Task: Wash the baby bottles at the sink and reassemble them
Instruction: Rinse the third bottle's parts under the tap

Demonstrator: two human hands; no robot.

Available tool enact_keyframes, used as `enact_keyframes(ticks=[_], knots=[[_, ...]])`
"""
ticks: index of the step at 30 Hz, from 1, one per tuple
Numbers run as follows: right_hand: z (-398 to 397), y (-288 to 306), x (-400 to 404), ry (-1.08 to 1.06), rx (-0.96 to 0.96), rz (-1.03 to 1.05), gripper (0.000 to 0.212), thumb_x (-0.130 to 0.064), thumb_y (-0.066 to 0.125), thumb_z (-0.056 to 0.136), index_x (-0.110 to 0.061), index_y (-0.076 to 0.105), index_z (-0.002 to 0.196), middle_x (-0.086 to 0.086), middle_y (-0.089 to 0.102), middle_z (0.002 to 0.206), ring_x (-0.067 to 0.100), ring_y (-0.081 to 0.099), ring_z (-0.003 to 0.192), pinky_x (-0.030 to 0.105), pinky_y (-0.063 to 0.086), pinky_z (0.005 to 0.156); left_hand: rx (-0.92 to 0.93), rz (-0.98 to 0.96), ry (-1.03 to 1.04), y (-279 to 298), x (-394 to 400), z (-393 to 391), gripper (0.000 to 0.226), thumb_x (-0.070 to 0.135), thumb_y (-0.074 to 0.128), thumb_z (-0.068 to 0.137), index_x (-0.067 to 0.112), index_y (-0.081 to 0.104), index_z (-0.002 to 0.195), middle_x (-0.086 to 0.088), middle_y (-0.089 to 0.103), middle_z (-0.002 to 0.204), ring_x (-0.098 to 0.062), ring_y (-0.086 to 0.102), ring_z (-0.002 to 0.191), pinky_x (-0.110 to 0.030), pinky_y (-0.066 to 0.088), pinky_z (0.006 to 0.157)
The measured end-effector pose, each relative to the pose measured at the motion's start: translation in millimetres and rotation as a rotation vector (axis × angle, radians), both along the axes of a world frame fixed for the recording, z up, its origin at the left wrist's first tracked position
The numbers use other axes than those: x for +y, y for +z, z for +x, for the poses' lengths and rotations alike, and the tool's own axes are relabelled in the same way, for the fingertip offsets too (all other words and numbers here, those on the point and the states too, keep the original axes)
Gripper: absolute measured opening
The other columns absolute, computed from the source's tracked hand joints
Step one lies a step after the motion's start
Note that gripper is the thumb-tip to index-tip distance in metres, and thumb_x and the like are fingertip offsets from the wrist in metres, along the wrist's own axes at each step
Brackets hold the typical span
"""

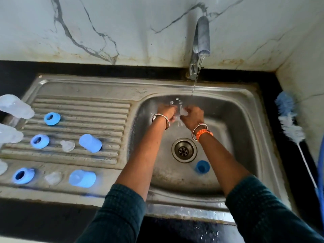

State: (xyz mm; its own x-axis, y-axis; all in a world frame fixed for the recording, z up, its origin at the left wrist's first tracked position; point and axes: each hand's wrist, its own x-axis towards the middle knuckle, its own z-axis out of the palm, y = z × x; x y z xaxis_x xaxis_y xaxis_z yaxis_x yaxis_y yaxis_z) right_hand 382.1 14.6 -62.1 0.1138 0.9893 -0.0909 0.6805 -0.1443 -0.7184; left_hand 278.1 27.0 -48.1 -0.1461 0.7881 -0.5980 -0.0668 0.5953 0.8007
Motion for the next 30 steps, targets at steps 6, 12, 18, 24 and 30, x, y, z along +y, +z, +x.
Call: enact_keyframes(ticks=[6,12,18,24,30], knots=[[1,42,7,-0.250,0.894,-0.253,0.006,-0.004,0.057,0.087,-0.003,0.061,0.092,0.011,0.064,0.081,0.019,0.062,0.068,0.027,0.055,0.064,-0.184,-0.073,-0.026,5,-4,-2,0.032,0.006,0.034,0.099,0.015,0.049,0.072,0.003,0.054,0.052,-0.008,0.042,0.048,-0.014,0.032,0.037],[22,47,5,-0.225,1.421,-0.682,0.041,-0.028,0.038,0.097,0.003,0.063,0.088,0.007,0.064,0.063,0.009,0.054,0.040,0.017,0.046,0.038,-0.125,-0.053,-0.047,10,-4,0,0.024,0.013,0.042,0.098,0.017,0.055,0.078,-0.001,0.055,0.073,-0.011,0.049,0.063,-0.023,0.043,0.062],[12,29,4,-0.085,0.767,-0.355,0.016,-0.007,0.061,0.089,-0.004,0.056,0.104,0.016,0.063,0.102,0.025,0.069,0.079,0.031,0.058,0.064,-0.105,-0.038,-0.025,11,-5,-1,0.021,0.010,0.040,0.097,0.016,0.061,0.095,-0.001,0.058,0.073,-0.014,0.053,0.070,-0.024,0.044,0.064],[6,21,5,-0.055,0.148,0.154,0.025,-0.006,0.066,0.081,-0.009,0.061,0.105,-0.001,0.063,0.092,0.014,0.056,0.084,0.017,0.042,0.077,-0.065,-0.057,-0.033,8,-8,-6,0.019,0.009,0.038,0.098,0.015,0.056,0.101,0.000,0.054,0.075,-0.011,0.050,0.065,-0.022,0.043,0.062],[6,-7,-7,-0.013,0.069,0.051,0.031,-0.003,0.063,0.083,-0.007,0.063,0.114,0.012,0.068,0.110,0.027,0.063,0.101,0.022,0.045,0.081,-0.034,-0.061,-0.021,3,-9,-4,0.026,0.009,0.038,0.098,0.011,0.062,0.107,-0.001,0.056,0.077,-0.012,0.052,0.066,-0.024,0.045,0.062]])
